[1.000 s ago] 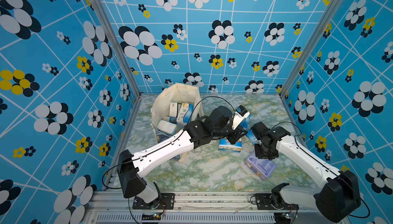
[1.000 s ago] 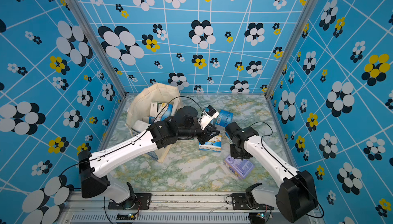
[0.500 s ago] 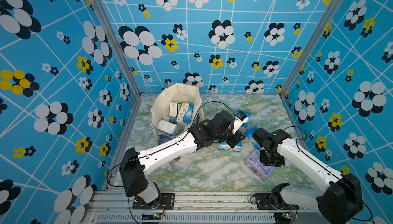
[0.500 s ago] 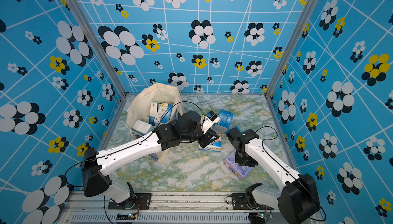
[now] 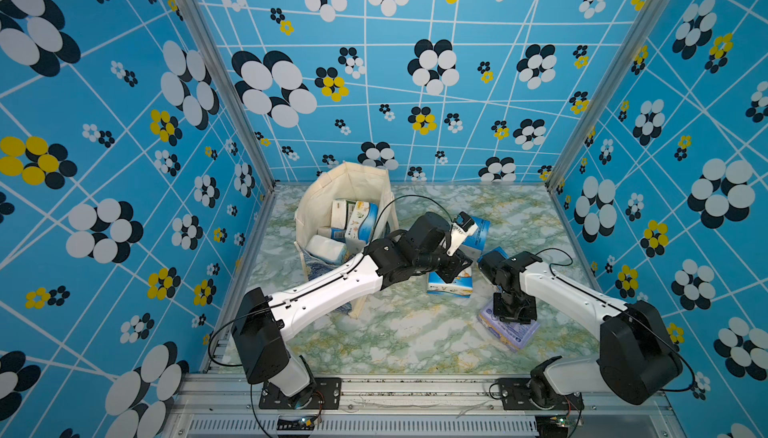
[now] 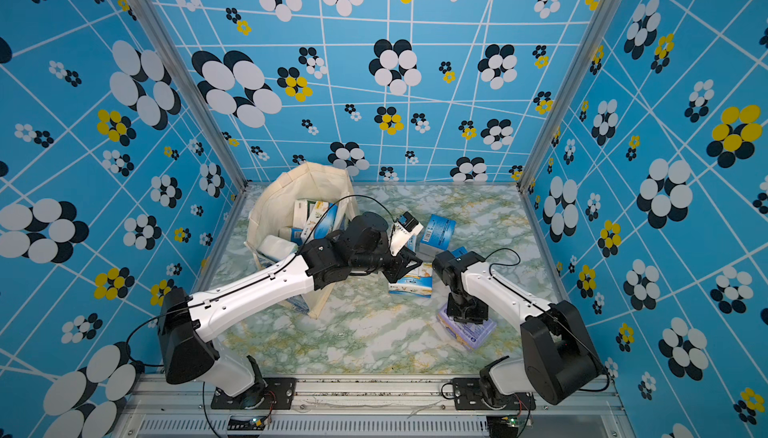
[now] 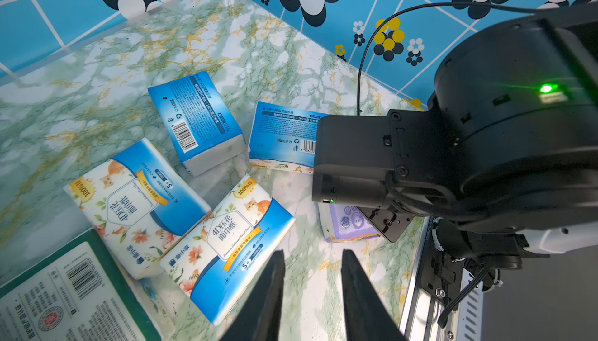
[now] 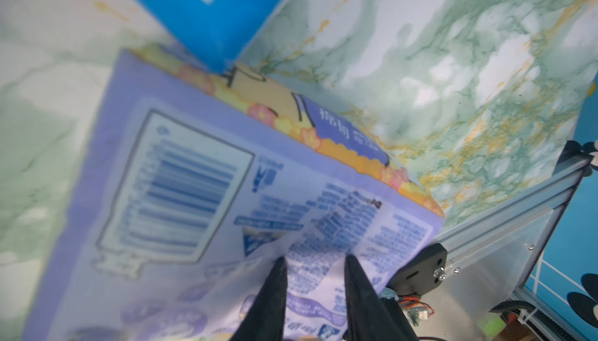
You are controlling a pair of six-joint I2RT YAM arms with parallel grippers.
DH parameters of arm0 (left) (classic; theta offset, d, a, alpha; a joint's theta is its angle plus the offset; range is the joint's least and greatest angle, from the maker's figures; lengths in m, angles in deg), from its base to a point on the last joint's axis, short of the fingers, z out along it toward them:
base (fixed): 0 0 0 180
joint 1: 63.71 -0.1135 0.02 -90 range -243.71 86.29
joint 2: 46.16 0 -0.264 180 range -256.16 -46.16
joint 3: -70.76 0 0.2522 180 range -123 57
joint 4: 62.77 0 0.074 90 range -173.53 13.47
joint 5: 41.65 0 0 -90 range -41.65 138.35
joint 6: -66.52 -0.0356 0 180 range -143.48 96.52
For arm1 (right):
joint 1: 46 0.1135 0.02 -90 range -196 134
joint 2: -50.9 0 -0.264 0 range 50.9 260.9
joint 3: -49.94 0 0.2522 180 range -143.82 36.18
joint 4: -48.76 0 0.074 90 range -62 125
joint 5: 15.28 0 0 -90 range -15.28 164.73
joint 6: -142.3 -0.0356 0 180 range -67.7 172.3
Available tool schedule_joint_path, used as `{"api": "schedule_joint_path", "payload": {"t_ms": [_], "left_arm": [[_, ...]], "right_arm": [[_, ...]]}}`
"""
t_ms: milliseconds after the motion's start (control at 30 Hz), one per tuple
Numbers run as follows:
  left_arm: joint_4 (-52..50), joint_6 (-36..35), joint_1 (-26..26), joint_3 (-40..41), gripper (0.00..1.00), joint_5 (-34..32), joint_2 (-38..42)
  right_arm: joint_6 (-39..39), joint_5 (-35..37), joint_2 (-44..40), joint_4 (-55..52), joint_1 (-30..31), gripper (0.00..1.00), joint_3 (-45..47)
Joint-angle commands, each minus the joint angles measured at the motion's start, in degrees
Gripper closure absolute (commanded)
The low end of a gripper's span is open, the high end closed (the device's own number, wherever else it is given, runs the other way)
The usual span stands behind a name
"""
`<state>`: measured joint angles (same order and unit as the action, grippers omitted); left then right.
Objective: Put tissues into the canvas bag
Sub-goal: Move the pack of facial tissues to the center of the board.
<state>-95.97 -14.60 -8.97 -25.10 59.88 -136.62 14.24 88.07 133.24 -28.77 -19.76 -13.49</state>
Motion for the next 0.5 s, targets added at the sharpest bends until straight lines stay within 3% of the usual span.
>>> {"api": "schedule_joint_path", "payload": {"t_ms": [0, 300, 467], "left_arm": [[-1.91, -1.32, -1.08, 0.98, 0.67, -1.74, 3.07], [-2.79, -1.44, -2.84, 1.59, 0.67, -4.53, 5.73], [-3.34, -1.06, -3.21, 0.76, 0.67, -4.43, 4.83]], "right_arm": [[1.82, -7.01, 3.45, 11.94, 0.39, 0.70, 0.82], [3.61, -16.41, 5.76, 27.91, 0.46, 0.74, -2.58], [4.10, -17.04, 8.07, 32.91, 0.48, 0.74, -5.74]]}}
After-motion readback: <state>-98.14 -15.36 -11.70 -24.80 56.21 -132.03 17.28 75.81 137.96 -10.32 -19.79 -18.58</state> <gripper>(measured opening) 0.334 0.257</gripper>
